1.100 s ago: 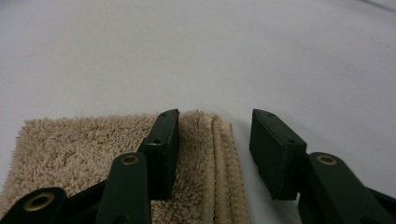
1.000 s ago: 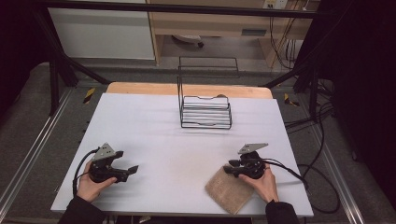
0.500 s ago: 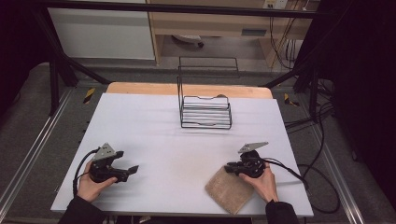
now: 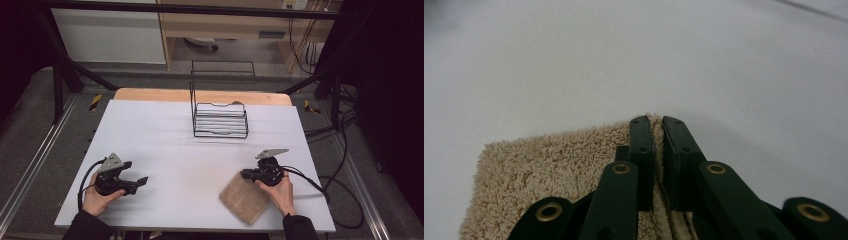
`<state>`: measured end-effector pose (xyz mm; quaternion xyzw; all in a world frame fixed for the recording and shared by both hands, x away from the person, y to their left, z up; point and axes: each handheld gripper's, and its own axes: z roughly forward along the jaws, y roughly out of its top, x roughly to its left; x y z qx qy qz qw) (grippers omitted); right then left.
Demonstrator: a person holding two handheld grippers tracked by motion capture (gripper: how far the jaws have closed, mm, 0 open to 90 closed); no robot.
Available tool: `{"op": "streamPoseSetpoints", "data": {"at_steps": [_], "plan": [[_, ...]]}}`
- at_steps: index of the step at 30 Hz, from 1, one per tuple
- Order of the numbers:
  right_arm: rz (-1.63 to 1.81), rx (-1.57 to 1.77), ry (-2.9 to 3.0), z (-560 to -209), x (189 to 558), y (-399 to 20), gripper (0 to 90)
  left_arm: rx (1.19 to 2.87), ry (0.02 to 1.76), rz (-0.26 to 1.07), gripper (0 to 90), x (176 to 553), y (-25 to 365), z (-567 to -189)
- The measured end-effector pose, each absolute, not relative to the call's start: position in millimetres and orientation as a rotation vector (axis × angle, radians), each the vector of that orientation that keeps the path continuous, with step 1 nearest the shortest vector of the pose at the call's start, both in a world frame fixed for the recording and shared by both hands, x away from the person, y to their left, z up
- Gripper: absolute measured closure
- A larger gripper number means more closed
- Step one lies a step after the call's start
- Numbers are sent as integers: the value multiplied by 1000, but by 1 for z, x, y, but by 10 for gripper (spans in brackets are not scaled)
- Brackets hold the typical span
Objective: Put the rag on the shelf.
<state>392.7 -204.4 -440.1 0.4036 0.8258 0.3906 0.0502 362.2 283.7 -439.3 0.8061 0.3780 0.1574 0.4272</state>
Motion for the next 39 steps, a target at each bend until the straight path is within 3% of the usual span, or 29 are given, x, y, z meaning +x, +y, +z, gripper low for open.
{"op": "streamPoseSetpoints", "data": {"at_steps": [23,29,31,34,35,38,39], "plan": [[1084,1351,2229,-447,420,-209,815,2011,955,407,105,362,283,-438],[1156,1338,2207,-446,418,-221,684,2018,957,404,95,363,281,-439],[1212,1328,2206,-442,415,-229,591,2020,960,401,91,363,280,-439],[1233,1316,2213,-440,413,-235,545,2023,960,401,87,364,278,-439],[1244,1318,2215,-439,409,-239,483,2023,961,402,84,364,277,-439],[1260,1312,2226,-438,407,-243,435,2021,965,398,83,364,274,-439],[1275,1306,2229,-439,404,-247,383,2021,964,389,82,364,272,-440]]}}
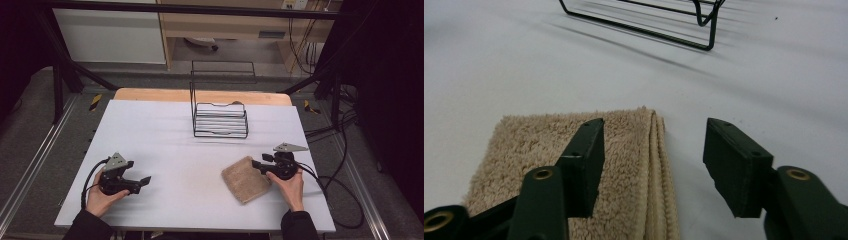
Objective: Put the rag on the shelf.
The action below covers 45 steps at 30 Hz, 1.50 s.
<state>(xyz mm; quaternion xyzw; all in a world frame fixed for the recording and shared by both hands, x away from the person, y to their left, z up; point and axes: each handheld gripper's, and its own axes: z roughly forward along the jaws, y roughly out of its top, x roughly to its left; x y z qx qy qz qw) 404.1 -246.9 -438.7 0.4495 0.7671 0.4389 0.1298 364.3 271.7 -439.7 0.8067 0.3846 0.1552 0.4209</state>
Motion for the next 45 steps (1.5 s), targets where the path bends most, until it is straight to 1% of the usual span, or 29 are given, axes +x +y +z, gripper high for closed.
{"op": "streamPoseSetpoints", "data": {"at_steps": [1,2,3,5,6,7,8,10,18,26,40,45], "plan": [[1287,1297,2229,-439,403,-248,356,2021,964,389,81,364,272,-440],[1287,1297,2229,-439,403,-248,356,2024,962,387,81,365,270,-440],[1295,1286,2230,-439,403,-250,332,2029,959,387,80,365,268,-440],[1307,1289,2245,-440,401,-251,271,2032,954,384,81,365,263,-440],[1315,1279,2256,-440,401,-252,221,2035,951,385,81,365,261,-439],[1315,1279,2256,-440,401,-252,221,2036,948,385,81,365,259,-439],[1317,1263,2260,-440,400,-252,201,2035,947,382,82,365,257,-439],[1330,1253,2276,-440,400,-252,138,2039,945,382,84,366,252,-438],[1319,1237,2301,-441,395,-251,71,2068,938,364,93,368,230,-438],[1304,1245,2299,-440,388,-253,45,2085,908,350,105,373,198,-431],[1311,1253,2286,-438,387,-256,36,2119,868,312,126,387,137,-425],[1309,1250,2285,-438,387,-256,36,2131,872,302,161,391,120,-427]]}}
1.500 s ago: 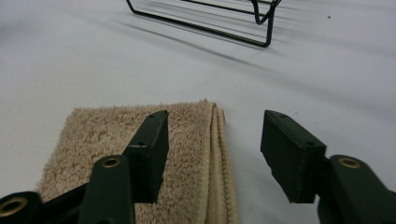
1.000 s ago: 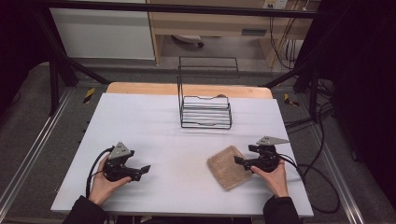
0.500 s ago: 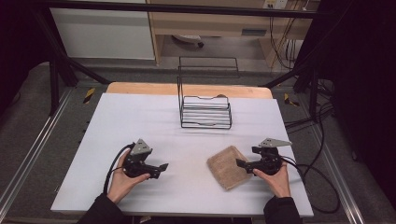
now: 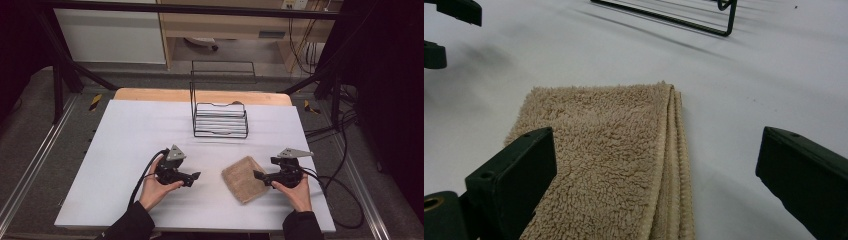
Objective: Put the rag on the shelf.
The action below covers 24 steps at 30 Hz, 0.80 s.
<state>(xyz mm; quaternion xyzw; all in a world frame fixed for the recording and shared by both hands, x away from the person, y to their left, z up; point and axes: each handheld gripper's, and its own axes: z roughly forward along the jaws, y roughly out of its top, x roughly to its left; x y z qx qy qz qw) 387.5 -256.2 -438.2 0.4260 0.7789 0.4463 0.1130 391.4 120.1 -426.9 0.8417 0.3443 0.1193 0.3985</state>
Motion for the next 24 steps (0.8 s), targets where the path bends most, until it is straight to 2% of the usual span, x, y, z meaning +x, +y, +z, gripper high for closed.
{"op": "streamPoseSetpoints", "data": {"at_steps": [6,24], "plan": [[1307,1255,2282,-438,387,-256,35,2138,883,260,181,396,102,-430],[1306,1253,2285,-438,388,-256,35,2106,933,184,370,406,56,-437]]}}
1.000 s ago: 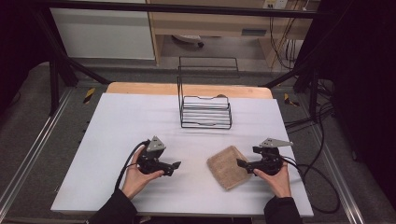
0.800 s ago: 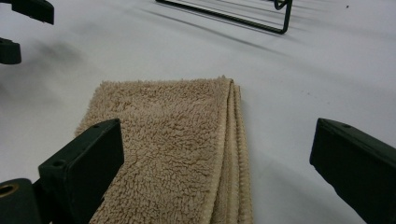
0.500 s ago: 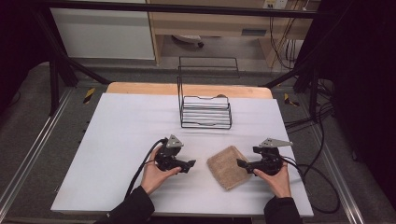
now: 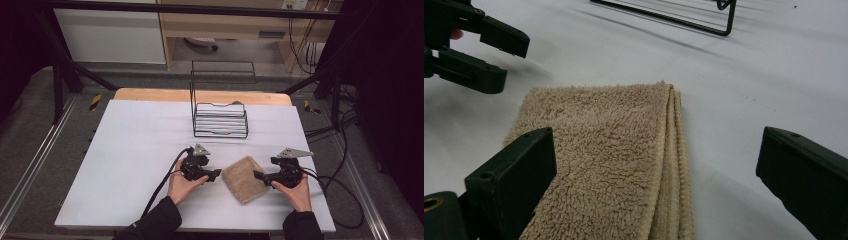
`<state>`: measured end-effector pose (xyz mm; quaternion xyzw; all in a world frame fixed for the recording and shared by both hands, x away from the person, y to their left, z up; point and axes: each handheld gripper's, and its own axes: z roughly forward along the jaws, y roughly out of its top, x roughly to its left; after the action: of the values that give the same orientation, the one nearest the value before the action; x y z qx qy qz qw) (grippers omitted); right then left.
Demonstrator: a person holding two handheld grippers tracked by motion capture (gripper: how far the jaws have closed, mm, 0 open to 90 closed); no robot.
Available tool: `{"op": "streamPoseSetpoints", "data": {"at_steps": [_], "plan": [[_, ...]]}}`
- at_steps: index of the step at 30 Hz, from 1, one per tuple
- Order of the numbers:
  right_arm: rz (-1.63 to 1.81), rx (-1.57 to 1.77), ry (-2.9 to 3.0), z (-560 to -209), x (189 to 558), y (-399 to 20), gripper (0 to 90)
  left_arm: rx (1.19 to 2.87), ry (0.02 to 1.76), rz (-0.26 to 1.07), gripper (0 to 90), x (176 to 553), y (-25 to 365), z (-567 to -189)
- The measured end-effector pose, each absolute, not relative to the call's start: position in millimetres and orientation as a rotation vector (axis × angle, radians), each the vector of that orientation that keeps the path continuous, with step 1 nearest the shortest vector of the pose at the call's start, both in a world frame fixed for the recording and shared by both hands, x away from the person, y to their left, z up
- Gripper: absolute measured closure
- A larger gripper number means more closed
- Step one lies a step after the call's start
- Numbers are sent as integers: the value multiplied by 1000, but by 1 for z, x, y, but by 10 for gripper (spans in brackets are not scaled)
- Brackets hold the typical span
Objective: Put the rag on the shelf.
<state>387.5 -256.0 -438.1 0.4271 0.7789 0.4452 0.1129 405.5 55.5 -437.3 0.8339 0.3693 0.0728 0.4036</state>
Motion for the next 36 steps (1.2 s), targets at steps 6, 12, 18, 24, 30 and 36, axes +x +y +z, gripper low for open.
{"op": "streamPoseSetpoints", "data": {"at_steps": [6,12,18,24,30,36], "plan": [[1305,1251,2285,-438,388,-256,35,2084,962,148,472,406,42,-438],[1305,1248,2284,-438,388,-256,48,2098,971,126,572,406,29,-443],[1306,1255,2278,-438,389,-256,70,2113,986,129,634,406,22,-448],[1306,1264,2264,-437,393,-254,138,2118,996,129,669,406,20,-450],[1255,1262,2263,-437,403,-248,186,2112,1005,106,758,405,19,-451],[1264,1279,2284,-438,415,-242,289,2112,1006,135,782,402,17,-451]]}}
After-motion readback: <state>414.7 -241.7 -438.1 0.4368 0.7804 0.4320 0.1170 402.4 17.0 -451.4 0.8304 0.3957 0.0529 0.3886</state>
